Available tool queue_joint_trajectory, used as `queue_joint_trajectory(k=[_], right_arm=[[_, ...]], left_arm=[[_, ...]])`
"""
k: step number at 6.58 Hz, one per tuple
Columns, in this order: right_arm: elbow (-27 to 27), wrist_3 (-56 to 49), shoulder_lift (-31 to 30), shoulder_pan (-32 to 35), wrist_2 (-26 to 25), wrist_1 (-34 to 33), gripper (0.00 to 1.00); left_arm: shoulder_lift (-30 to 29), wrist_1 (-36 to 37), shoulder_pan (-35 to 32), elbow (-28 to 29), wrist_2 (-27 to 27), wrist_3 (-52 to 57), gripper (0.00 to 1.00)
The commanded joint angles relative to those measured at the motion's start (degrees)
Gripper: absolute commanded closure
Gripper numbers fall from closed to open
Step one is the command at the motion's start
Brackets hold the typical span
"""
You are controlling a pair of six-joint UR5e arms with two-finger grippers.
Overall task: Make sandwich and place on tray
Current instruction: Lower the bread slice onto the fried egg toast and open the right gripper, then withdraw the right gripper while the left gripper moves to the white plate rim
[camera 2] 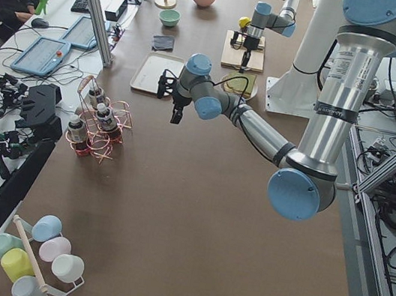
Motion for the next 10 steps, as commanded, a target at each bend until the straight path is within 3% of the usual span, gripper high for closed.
queue_joint_trajectory(k=[1, 4, 6, 8, 10], right_arm=[[0.4, 0.2, 0.1, 0.1, -0.8, -0.3, 0.01], [1.9, 0.3, -0.4, 2.1, -0.7, -0.5, 0.01], [4.6, 0.2, -0.6, 7.4, 4.5, -7.3, 0.01], [5.5, -0.6, -4.5, 16.5, 13.6, -7.8, 0.01], [5.3, -4.2, -8.4, 19.9, 15.2, -7.5, 0.01]], left_arm=[[-0.2, 0.0, 0.0, 0.2, 0.0, 0.0, 0.03], [-2.5, 0.3, 0.0, 0.3, -0.2, -0.9, 0.03], [-6.1, 0.2, 5.4, 0.0, 0.3, -8.1, 0.03], [-9.0, 0.2, 15.0, -1.7, 9.3, -18.1, 0.03], [-8.8, 0.2, 25.2, -2.9, 18.1, -23.3, 0.03]])
